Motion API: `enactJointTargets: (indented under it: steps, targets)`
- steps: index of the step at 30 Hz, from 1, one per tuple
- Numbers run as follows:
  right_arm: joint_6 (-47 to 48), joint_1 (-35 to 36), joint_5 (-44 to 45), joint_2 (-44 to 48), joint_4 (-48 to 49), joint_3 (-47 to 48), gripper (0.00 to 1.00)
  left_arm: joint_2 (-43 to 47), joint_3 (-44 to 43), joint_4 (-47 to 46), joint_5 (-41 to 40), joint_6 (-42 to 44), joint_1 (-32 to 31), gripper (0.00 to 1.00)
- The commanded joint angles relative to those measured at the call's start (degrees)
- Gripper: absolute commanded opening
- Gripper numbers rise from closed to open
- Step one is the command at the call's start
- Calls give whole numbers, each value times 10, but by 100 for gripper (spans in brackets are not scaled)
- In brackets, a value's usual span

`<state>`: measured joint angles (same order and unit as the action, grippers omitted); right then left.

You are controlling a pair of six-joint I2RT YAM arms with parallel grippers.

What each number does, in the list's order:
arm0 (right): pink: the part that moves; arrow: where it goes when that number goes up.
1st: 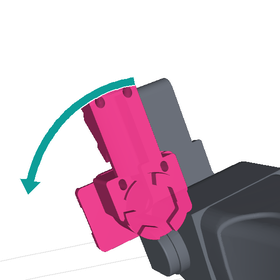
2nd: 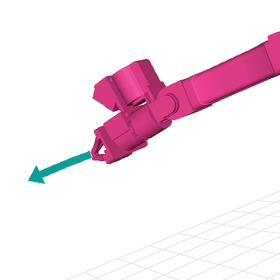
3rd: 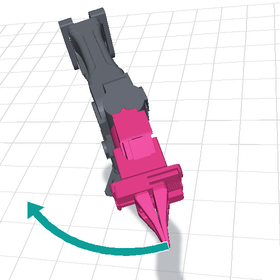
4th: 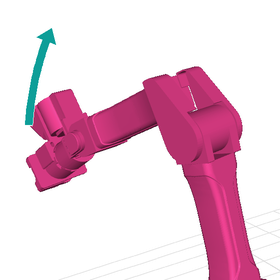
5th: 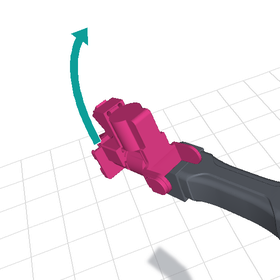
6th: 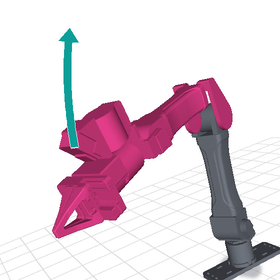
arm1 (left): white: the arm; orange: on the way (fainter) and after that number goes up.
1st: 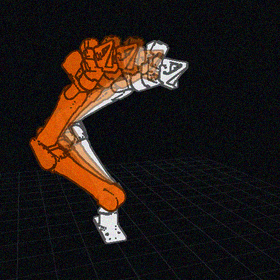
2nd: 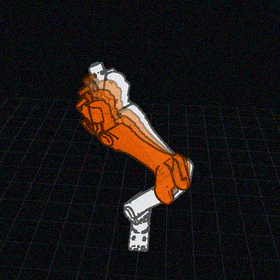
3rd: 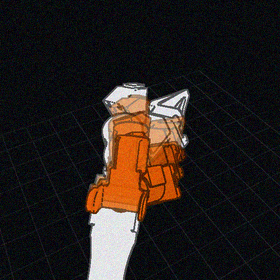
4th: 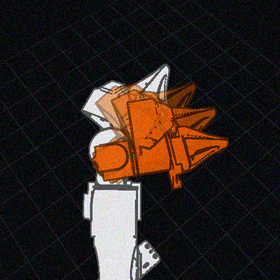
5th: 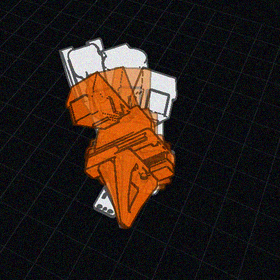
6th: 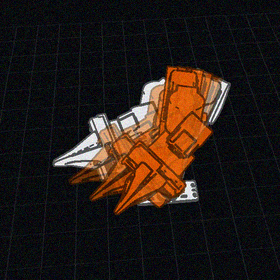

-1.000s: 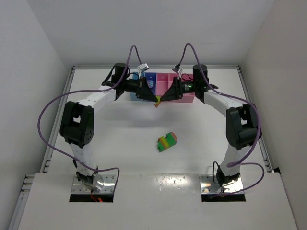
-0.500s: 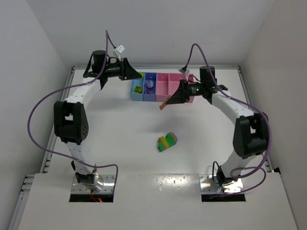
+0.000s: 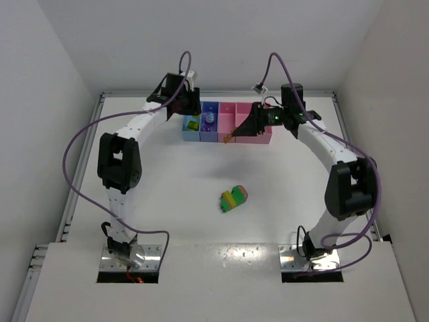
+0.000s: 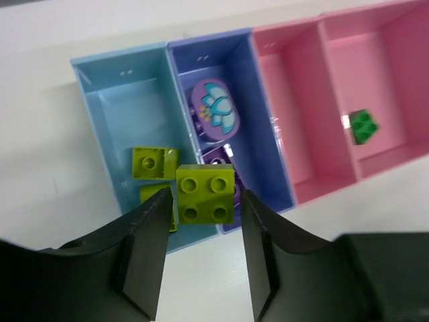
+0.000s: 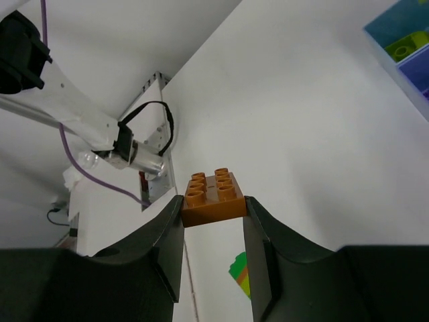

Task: Sort the legos into containers by color

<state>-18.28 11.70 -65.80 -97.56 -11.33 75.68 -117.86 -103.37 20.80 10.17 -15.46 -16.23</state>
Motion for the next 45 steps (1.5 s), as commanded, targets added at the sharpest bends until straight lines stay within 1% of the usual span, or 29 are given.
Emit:
enactJointTargets:
  steps: [1, 5, 6, 7, 10, 11, 12, 14, 15, 16, 19, 22, 25, 26, 28, 29, 30, 32, 33, 34, 35, 37, 39, 40, 41, 42, 43, 44, 45]
  targets:
    - [22, -5, 15, -10, -1, 35, 2, -5, -34, 32, -110, 20, -13, 53]
    - [27, -10, 27, -21, -1, 41, 2, -18, -49, 45, -154, 13, -19, 67]
    - [27, -10, 32, -21, -1, 48, 2, -24, -49, 45, -160, 13, -19, 78]
    - [27, -10, 32, -26, -1, 54, 2, -24, -49, 45, -166, 8, -24, 81]
    - [27, -15, 55, -39, -1, 68, 2, -4, -54, 45, -166, -5, -24, 84]
    - [27, -15, 74, -46, 5, 74, 2, 6, -54, 45, -145, -11, -19, 84]
    - [27, -15, 89, -61, 5, 89, 2, 17, -41, 35, -89, -11, -11, 84]
    - [32, -9, 138, -83, 5, 124, 2, 59, -24, 4, -27, -33, 1, 84]
    - [40, -4, 158, -110, 5, 139, 2, 75, -1, -10, 31, -40, 11, 84]
    - [40, -4, 174, -125, 0, 154, 2, 88, 5, -19, 46, -45, 16, 84]
    - [61, 7, 242, -188, -19, 240, 2, 128, 20, -25, 63, -50, 30, 86]
    - [85, 14, 293, -228, -37, 291, 2, 157, 37, -25, 63, -50, 44, 86]
    - [113, 27, 364, -267, -55, 316, 2, 173, 49, -17, 75, -28, 50, 88]
    - [121, 27, 371, -275, -62, 322, 3, 173, 55, -9, 75, -21, 50, 90]
    - [137, 35, 391, -287, -62, 332, 11, 179, 62, -9, 88, -9, 50, 95]
    - [137, 40, 391, -295, -67, 332, 19, 187, 69, -4, 88, -1, 50, 98]
    - [143, 40, 391, -302, -67, 346, 35, 192, 69, -4, 97, 4, 50, 98]
    - [143, 46, 391, -308, -72, 355, 50, 193, 74, 11, 97, 13, 50, 99]
    - [143, 46, 384, -308, -72, 355, 59, 199, 81, 11, 97, 24, 50, 99]
    - [143, 46, 384, -308, -72, 355, 63, 199, 81, 19, 109, 31, 45, 99]
    - [143, 46, 384, -302, -72, 355, 65, 205, 93, 19, 109, 31, 45, 99]
    - [143, 46, 377, -289, -72, 355, 71, 226, 127, 19, 144, 64, 27, 99]
    - [143, 46, 377, -246, -72, 322, 72, 243, 156, 28, 157, 103, 8, 99]
    - [143, 40, 377, -226, -72, 307, 72, 266, 197, 28, 157, 118, -17, 99]
    - [143, 40, 377, -183, -72, 274, 72, 279, 219, 28, 157, 130, -33, 99]
    - [143, 31, 377, -159, -83, 256, 72, 293, 241, 28, 145, 154, -50, 99]
    - [154, 25, 383, -134, -92, 237, 73, 306, 283, 28, 133, 165, -90, 99]
    - [177, 12, 392, -107, -115, 194, 73, 329, 301, 28, 102, 174, -113, 99]
    - [191, 5, 392, -53, -126, 168, 73, 337, 318, 28, 85, 180, -137, 99]
